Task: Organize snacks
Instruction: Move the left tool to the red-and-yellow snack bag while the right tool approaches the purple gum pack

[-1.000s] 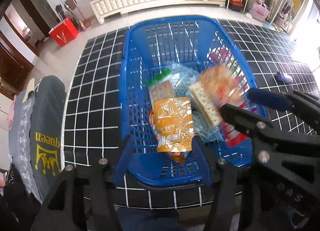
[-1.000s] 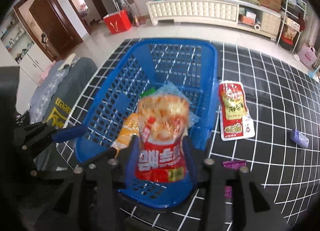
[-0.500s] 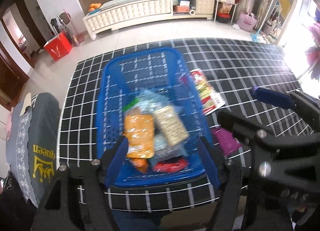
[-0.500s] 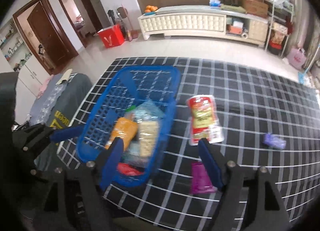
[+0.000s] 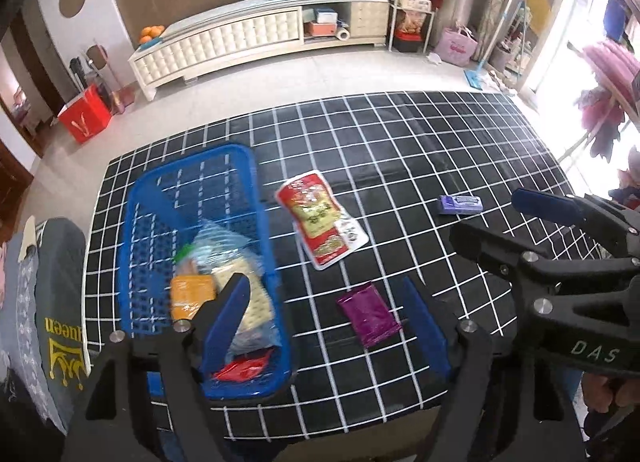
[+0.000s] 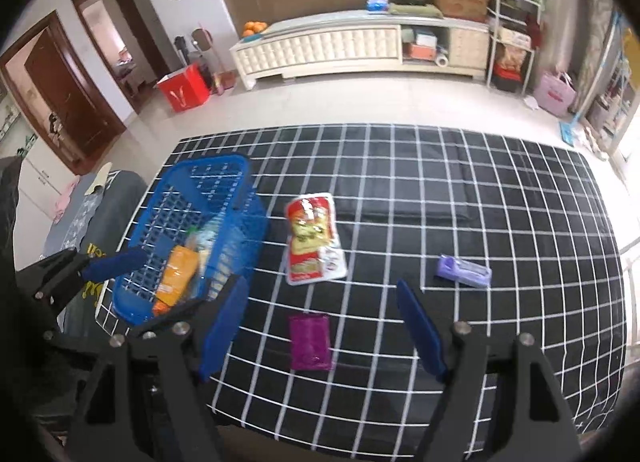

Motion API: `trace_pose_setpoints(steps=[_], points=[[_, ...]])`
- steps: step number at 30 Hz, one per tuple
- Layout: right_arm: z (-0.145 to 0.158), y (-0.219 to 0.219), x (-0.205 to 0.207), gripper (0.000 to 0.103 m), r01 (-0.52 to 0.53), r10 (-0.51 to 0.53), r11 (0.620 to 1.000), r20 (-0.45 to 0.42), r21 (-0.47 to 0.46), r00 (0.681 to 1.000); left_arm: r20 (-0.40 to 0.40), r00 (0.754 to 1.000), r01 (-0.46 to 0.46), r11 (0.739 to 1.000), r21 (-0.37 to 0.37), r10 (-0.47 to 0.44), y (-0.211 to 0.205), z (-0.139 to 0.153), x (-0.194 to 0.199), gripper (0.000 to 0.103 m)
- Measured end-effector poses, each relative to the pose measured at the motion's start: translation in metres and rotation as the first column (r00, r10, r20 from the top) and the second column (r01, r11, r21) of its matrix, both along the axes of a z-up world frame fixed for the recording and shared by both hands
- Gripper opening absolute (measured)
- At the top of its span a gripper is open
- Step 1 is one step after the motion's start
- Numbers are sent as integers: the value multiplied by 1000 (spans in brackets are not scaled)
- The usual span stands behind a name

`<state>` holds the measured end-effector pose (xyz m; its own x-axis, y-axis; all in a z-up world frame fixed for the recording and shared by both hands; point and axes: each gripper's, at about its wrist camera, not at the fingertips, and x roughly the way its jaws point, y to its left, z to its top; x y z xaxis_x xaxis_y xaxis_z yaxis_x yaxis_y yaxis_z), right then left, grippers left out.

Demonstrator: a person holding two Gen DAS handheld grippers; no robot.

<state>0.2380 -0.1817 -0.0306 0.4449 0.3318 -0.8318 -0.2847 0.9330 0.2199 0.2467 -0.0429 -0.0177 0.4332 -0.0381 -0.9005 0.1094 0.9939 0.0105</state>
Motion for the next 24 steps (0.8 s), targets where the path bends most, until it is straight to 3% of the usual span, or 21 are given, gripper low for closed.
trace_pose_setpoints(steps=[13,19,24], points=[[-51,-76,41,87,76,-78,997,-105,-30,991,-96,995,-6,1000,12,7,-65,-55,54,77],[-76,-93,76,87,106,-109,994,-152,-25,982,-137,989,-59,998,2,59,-68,-79,89,77],[-96,-96,102,87,100,-104,994,-172,-32,979,-155,980,-115,992,42,120,-60,-100,117,77]])
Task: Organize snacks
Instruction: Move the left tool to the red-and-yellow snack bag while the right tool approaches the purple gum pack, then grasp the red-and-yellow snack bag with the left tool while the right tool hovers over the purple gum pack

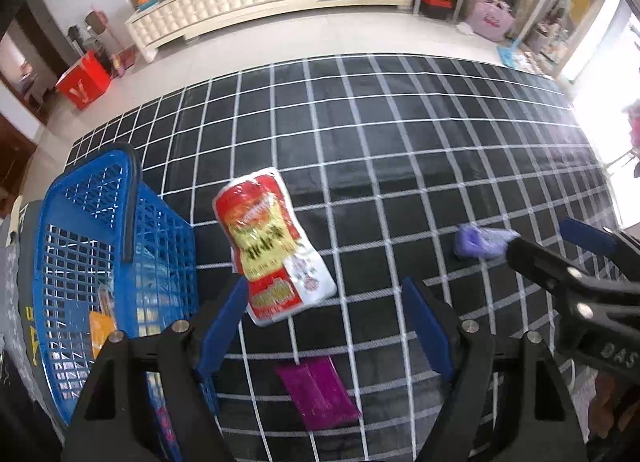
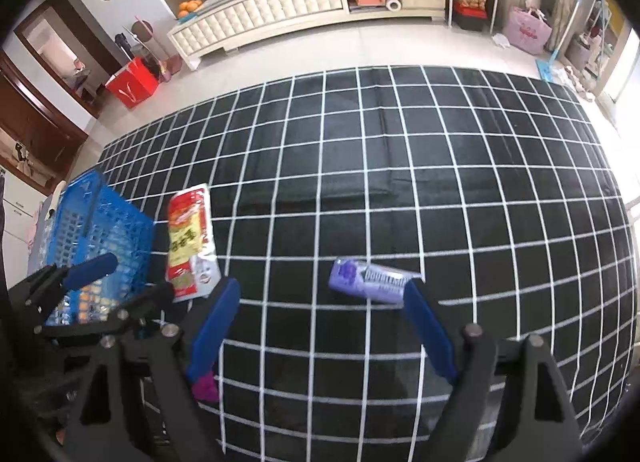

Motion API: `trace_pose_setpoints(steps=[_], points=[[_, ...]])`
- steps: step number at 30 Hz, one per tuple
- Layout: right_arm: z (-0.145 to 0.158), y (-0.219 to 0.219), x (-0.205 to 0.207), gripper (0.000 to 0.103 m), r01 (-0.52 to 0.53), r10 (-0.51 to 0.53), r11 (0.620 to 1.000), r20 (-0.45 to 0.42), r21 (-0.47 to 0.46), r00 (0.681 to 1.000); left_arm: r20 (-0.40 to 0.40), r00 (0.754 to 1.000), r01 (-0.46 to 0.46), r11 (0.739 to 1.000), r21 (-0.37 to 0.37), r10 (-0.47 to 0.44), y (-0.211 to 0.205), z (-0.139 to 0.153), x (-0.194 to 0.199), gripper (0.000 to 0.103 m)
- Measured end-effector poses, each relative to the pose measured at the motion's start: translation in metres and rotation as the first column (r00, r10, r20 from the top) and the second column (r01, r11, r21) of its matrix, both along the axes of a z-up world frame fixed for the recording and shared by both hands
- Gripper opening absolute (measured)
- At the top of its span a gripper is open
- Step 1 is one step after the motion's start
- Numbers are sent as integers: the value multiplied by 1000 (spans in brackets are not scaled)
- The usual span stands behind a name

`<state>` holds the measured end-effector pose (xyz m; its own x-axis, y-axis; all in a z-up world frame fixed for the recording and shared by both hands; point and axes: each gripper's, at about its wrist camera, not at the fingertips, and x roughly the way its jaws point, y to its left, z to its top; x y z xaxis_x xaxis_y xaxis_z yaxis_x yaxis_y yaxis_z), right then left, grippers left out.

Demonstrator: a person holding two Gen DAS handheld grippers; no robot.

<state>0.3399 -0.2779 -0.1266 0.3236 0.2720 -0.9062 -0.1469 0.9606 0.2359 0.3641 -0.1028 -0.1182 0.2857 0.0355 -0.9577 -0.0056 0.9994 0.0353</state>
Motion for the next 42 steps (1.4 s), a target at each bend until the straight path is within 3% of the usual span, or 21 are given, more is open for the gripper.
trace_pose_setpoints(steps=[8,13,18,23,28,33,35,37,38,42], points=[[-38,16,28,88,-58,57,998,-25,-13,998,-62,988,-138,990,28,140,21,-51,32,77],[-56,18,44,88,-49,49,999,-49,-6,998,-76,986,-149,989,-10,147,24,-62,46,77],[-62,18,51,88,-46,45,999,-59,0,997,-46,986,-163,987,-5,163,34,-66,53,77],[-66,18,54,88,-43,45,999,-75,20,996,-92,980,-179,984,-1,178,45,-82,54,77],[-67,14,51,88,-51,54,998,-79,32,995,-80,975,-204,977,65,209,54,-94,53,77],[-65,9,48,88,-54,56,998,-69,26,996,-110,958,-266,964,0,265,66,-110,56,77],[-63,6,47,88,-54,56,998,-69,28,996,-92,960,-266,964,-14,263,66,-110,54,72],[-62,6,45,88,-58,60,998,-68,28,996,-74,969,-235,972,-5,234,62,-109,49,54],[-61,7,44,88,-58,60,998,-68,30,996,-70,973,-219,976,1,218,59,-107,45,50],[-58,6,37,88,-48,53,996,-77,69,996,-76,985,-155,988,19,156,45,-107,41,43]])
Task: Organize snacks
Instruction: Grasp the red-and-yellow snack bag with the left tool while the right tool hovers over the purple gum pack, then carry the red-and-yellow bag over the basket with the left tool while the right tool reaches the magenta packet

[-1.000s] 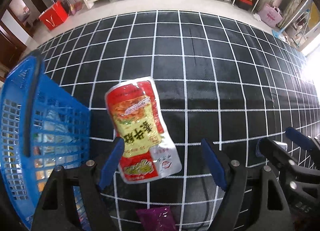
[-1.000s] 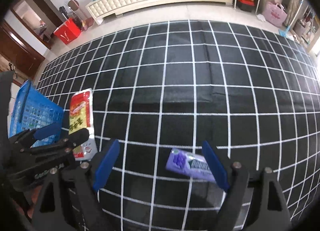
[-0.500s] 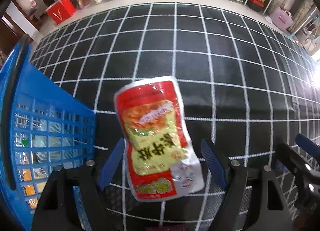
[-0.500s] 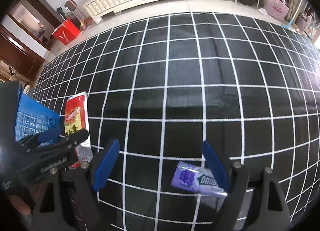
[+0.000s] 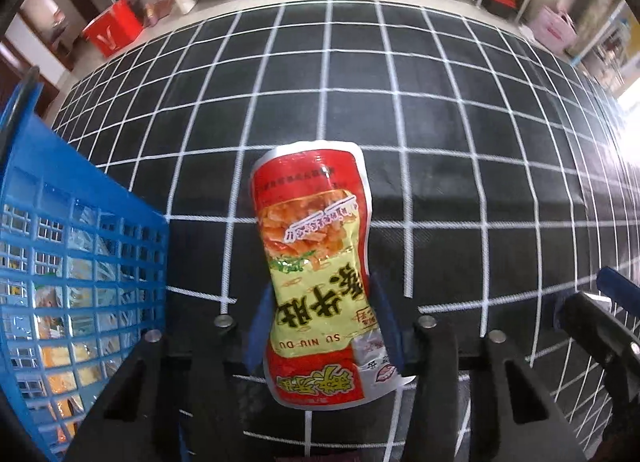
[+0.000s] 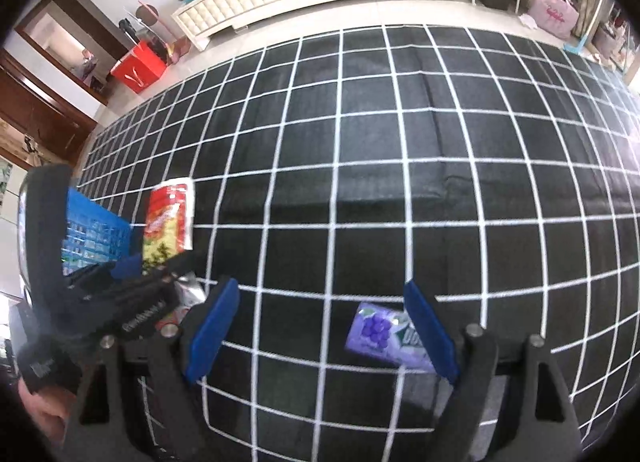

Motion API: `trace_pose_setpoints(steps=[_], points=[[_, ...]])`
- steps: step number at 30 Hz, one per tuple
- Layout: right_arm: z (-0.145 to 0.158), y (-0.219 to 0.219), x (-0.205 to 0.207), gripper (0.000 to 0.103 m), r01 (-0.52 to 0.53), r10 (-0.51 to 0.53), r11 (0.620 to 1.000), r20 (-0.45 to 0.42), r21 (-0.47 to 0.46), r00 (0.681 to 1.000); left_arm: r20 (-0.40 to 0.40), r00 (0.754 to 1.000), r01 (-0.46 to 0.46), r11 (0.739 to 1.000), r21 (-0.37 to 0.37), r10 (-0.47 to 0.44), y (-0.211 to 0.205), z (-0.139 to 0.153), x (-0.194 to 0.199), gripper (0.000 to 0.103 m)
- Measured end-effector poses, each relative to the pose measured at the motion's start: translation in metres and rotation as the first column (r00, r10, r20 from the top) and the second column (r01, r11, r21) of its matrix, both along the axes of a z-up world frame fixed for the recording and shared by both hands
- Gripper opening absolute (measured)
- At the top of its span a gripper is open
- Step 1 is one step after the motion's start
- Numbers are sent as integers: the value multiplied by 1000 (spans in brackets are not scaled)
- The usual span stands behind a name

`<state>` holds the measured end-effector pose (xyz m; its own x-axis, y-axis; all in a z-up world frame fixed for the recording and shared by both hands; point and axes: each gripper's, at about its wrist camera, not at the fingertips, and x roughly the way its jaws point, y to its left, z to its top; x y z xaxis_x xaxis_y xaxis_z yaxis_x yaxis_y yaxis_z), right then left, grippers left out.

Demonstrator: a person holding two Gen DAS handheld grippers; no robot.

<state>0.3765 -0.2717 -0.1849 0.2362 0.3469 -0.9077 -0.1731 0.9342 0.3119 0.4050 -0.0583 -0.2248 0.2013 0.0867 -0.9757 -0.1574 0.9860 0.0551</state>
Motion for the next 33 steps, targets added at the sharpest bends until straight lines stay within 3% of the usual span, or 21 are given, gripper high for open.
trace_pose_setpoints(steps=[4,7,16,21,27,33], points=[[3,6,-7,88,-11,11,1000,-4,-15,1000,17,999,37,999,-38,-37,-9,15,-14,42],[14,5,-14,88,4,-3,1000,3,-22,1000,61,997,60,996,-64,-56,-8,41,-26,42],[86,20,-54,88,18,-14,999,98,-36,995,186,979,103,990,-97,-83,21,119,-83,42],[115,35,-81,88,7,1,998,142,-56,990,233,969,106,988,-116,-77,47,148,-112,42],[122,65,-106,88,-13,21,998,150,-56,989,271,957,133,988,-79,-107,53,169,-147,42],[106,100,-123,88,-70,81,994,130,-85,988,303,948,120,992,-48,-100,88,190,-173,42]])
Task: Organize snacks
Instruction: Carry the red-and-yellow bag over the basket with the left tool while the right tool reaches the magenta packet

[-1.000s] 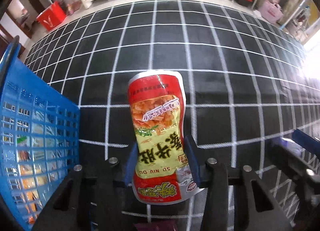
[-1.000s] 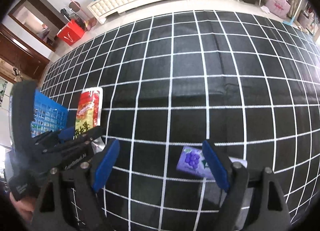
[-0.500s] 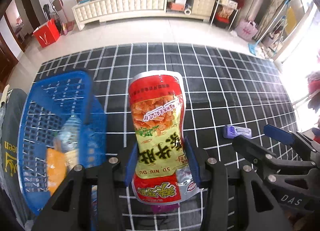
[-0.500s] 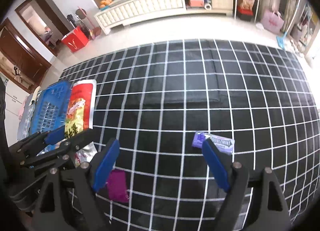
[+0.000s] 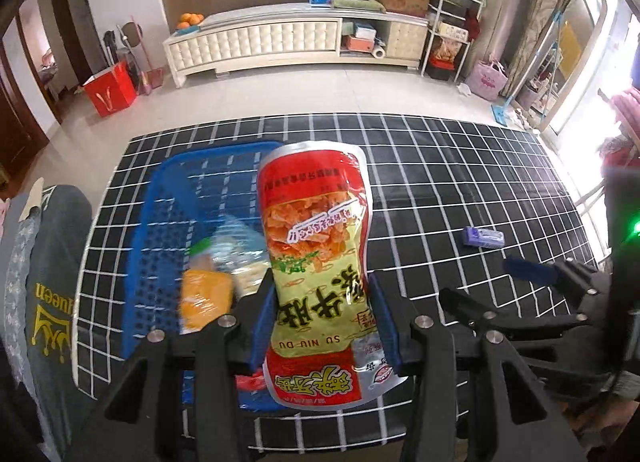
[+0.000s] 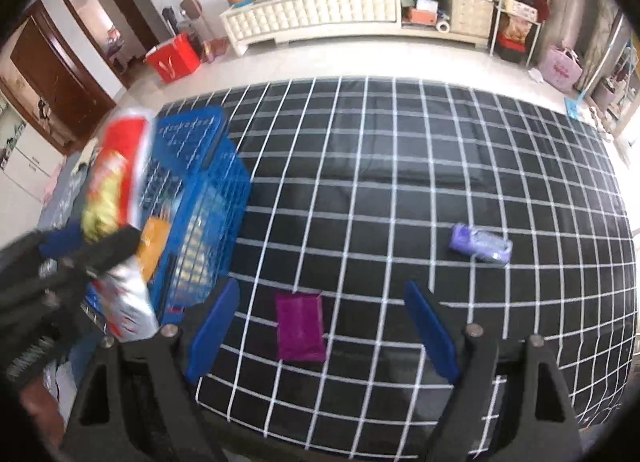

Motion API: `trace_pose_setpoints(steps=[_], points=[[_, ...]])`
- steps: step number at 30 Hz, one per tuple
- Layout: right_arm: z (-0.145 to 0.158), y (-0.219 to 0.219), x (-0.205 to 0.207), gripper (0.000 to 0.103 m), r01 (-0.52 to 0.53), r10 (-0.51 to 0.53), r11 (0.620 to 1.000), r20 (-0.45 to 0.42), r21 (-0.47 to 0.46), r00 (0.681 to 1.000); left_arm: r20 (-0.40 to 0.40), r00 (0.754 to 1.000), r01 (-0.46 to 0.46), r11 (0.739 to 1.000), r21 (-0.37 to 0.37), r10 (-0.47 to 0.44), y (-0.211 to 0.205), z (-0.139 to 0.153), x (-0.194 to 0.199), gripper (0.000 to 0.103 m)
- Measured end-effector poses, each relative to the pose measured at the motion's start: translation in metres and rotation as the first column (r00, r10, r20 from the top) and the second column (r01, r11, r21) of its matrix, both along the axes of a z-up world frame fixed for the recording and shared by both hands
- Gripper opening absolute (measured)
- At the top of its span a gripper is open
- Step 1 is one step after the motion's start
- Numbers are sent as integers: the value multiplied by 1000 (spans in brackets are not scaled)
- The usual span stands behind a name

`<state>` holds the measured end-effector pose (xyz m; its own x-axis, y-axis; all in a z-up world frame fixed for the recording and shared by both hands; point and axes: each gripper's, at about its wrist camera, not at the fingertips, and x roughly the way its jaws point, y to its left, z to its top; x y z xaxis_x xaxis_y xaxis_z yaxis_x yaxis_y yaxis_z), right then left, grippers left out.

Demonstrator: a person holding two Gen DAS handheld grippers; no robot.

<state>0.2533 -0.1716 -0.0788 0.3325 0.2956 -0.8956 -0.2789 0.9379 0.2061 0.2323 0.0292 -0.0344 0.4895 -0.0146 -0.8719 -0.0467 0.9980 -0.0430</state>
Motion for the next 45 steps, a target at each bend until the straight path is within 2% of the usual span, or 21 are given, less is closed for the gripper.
trace_pose_setpoints(steps=[6,10,22,27,31,35,41,45], points=[[-28,29,-11,88,-39,38,999,-55,-1,998,-8,999,-43,999,15,43,38,-10,-23,42],[-59,47,-14,88,-49,45,998,-94,-47,995,-20,997,-79,997,18,80,68,-19,-25,42],[-130,64,-18,88,-78,50,985,-180,-154,982,-64,992,-114,993,-35,112,125,-54,10,43],[-151,65,-24,87,-75,45,985,-187,-156,981,-58,996,-68,997,-24,66,128,-59,30,43],[-154,73,-33,78,-91,66,974,-125,-207,990,-81,996,-37,999,-4,37,123,-64,48,43],[-152,82,-41,51,-104,88,967,-75,-231,993,-112,994,-21,1000,-5,20,116,-73,63,44],[-147,76,-45,51,-89,72,977,-91,-196,993,-135,991,7,999,-51,-14,106,-82,74,45],[-131,62,-36,51,-57,45,986,-79,-156,996,-147,989,16,999,-41,-21,96,-82,81,49]])
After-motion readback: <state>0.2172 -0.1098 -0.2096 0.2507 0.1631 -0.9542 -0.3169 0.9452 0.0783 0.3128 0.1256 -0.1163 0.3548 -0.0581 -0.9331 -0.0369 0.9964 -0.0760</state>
